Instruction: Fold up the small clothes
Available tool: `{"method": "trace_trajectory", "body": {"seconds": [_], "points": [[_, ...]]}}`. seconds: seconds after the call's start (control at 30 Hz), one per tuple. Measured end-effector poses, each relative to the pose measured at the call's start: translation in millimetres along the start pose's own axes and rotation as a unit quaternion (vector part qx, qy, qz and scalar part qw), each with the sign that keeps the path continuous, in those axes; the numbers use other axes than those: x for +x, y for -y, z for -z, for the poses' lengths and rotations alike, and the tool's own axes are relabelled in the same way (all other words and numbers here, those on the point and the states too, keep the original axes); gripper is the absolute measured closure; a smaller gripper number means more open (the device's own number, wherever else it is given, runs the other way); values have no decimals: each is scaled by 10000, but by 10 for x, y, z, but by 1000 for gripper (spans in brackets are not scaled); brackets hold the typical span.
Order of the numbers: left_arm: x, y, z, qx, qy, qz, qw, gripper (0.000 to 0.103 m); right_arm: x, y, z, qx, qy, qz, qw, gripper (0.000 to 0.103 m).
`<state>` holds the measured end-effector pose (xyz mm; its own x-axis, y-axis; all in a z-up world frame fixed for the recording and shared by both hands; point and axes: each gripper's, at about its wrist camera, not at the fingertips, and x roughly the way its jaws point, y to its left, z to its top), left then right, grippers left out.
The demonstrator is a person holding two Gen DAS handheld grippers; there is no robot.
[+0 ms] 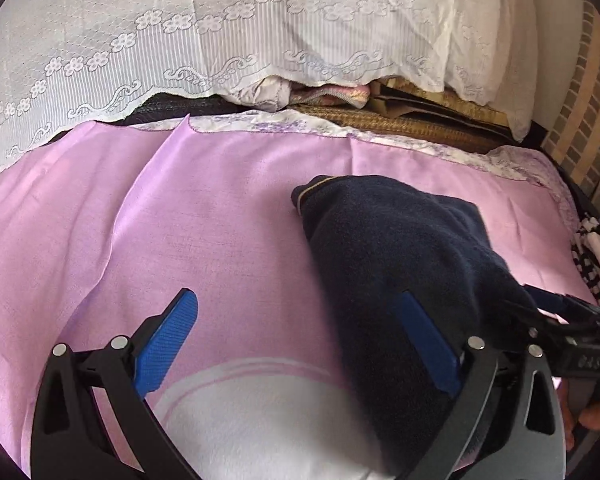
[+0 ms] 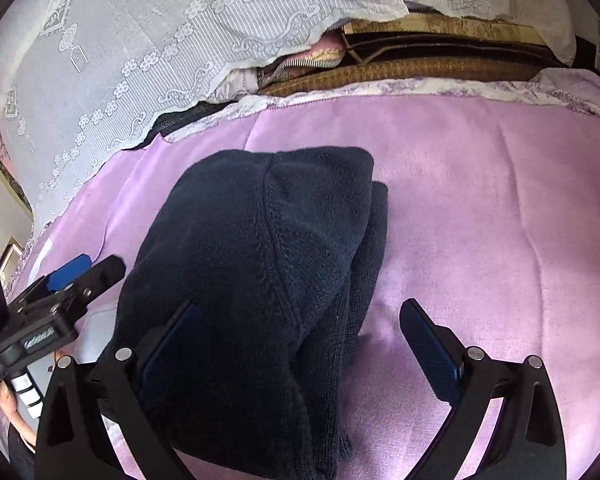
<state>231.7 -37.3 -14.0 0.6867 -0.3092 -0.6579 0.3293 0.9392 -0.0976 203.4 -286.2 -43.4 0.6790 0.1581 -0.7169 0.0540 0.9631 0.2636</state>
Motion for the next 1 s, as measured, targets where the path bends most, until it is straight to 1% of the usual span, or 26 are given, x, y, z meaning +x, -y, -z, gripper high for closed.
{"method": "trace_trajectory", "body": {"seconds": [0.03,0.07,0.1,0.13,0.17,0.23,0.3,0.33,0.37,0.43,0.47,0.5,0.57,0.6,0.67,0.73,0.83,0.9,1.0], "points": [[-27,46,23,80,-7,63,9999,5,35,12,6,7,-91,31,10000,3],[-9,108,57,186,-94,160,9997,5,95,40,22,52,-209,31,9998,3],[66,189,107,340,-267,242,9988,5,180,86,41,142,-366,-21,9992,3],[157,267,167,501,-421,152,9977,4,213,141,55,250,-362,-116,9990,3],[200,309,217,564,-416,43,9975,4,209,160,51,257,-360,-167,9989,3],[179,279,203,488,-407,122,9979,4,182,164,36,272,-394,-198,9987,4],[180,200,206,289,-504,277,9979,4,140,201,15,431,-357,-314,9979,4],[149,171,196,189,-528,390,9977,5,96,233,-8,550,-309,-444,9970,4],[103,157,180,138,-503,523,9973,5,34,276,-41,691,-221,-632,9954,4],[-3,127,110,4,-375,954,9947,5,-103,412,-128,1050,14,-1069,9887,4],[-10,123,70,-89,-380,1181,9922,5,-139,497,-169,1235,70,-1243,9845,4],[29,106,30,-246,-471,1447,9881,5,-146,587,-196,1438,84,-1421,9793,4],[203,85,-13,-597,-776,1858,9777,5,-80,748,-199,1849,5,-1688,9682,4],[302,83,-7,-737,-913,1944,9739,5,-18,802,-192,1999,-62,-1778,9635,4],[478,73,13,-910,-1075,1915,9713,5,130,859,-190,2167,-195,-1915,9571,4],[606,88,21,-930,-1185,1931,9696,5,208,838,-231,2138,-186,-2001,9560,4],[701,161,13,-837,-1276,2081,9661,5,331,718,-311,1943,-289,-2213,9552,3],[747,202,-1,-805,-1309,2205,9632,5,390,661,-322,1783,-334,-2126,9602,4],[833,201,-19,-917,-1399,2298,9587,5,439,614,-346,1626,-307,-2043,9648,8]]}}
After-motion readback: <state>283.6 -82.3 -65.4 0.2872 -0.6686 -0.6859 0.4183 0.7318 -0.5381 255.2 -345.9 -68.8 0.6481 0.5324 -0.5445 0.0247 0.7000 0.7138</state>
